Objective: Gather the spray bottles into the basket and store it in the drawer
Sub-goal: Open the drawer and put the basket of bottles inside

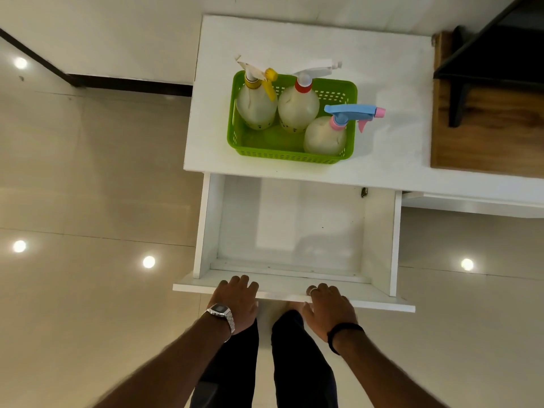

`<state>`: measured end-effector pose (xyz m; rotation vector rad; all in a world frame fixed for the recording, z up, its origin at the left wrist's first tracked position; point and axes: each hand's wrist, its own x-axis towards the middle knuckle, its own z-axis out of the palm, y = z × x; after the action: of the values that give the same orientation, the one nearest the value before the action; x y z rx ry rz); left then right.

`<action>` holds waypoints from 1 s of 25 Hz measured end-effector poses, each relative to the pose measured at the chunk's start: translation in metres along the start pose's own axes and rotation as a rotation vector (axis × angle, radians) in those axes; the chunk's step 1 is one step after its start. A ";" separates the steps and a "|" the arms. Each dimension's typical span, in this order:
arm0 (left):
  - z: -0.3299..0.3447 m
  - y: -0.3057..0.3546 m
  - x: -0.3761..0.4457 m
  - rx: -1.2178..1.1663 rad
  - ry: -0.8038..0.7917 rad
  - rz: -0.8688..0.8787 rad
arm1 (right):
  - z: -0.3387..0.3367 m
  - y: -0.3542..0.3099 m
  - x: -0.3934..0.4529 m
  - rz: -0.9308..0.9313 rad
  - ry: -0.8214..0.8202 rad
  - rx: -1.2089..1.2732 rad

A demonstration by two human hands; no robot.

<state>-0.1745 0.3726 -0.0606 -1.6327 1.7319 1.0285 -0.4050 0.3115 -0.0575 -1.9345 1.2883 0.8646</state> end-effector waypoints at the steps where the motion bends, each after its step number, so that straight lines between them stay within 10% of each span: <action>1: 0.005 0.001 -0.001 -0.004 -0.010 0.003 | 0.002 -0.001 -0.001 0.006 -0.009 0.005; 17: 0.022 0.000 -0.013 -0.112 -0.182 0.027 | 0.018 -0.009 -0.002 0.063 -0.192 -0.012; 25: -0.119 -0.087 0.048 -0.857 0.459 -0.253 | -0.114 0.027 0.070 0.316 0.257 0.569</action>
<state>-0.0809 0.2496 -0.0472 -2.7148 1.3256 1.4595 -0.3906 0.1753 -0.0529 -1.4389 1.7938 0.3299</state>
